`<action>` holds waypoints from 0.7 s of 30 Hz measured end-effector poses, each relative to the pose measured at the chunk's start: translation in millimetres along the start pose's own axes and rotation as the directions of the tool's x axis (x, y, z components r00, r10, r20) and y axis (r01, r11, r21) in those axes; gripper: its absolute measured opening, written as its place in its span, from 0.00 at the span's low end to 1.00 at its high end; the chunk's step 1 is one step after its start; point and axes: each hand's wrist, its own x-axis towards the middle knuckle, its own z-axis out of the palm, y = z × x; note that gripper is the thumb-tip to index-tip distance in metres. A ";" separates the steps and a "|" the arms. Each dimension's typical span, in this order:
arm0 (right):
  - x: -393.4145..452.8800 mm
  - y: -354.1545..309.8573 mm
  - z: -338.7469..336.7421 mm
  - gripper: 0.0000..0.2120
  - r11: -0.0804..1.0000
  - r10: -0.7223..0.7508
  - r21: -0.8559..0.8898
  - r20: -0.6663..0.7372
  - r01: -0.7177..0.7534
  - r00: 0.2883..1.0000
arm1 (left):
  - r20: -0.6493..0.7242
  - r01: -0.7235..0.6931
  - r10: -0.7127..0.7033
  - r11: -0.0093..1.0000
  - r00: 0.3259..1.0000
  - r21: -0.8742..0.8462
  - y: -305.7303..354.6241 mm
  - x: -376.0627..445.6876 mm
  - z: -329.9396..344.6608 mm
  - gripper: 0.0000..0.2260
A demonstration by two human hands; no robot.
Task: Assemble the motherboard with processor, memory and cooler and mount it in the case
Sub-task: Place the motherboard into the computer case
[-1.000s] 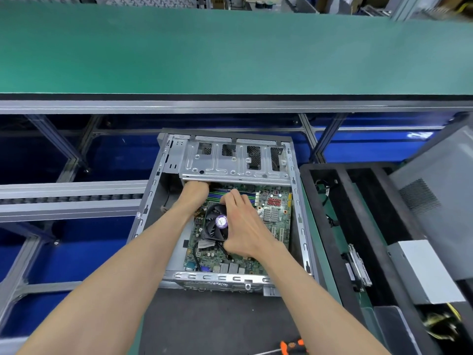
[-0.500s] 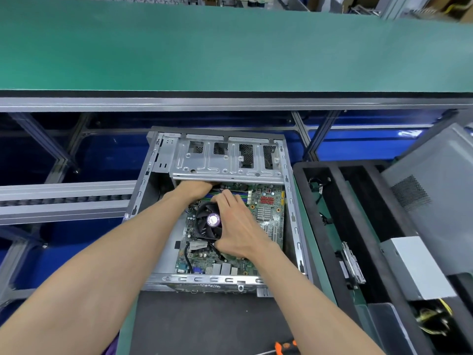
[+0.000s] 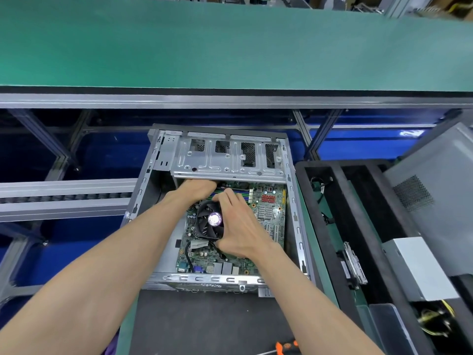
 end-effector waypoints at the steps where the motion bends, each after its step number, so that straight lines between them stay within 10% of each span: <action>1: -0.4 0.0 0.1 0.33 1.000 -0.004 -0.006 0.001 0.004 1.000 | -0.013 0.003 -0.003 1.000 1.000 -0.011 0.0 -0.4 -0.2 0.04; 12: -0.2 -2.7 -2.6 0.31 1.000 0.025 0.004 0.007 -0.025 1.000 | 0.064 -0.051 0.054 0.997 0.996 -0.059 0.4 2.6 -2.7 0.02; 21: 2.0 0.5 -0.1 0.40 0.999 0.032 0.003 0.022 -0.032 0.999 | 0.110 0.010 -0.014 0.999 0.994 0.039 19.0 25.5 3.4 0.29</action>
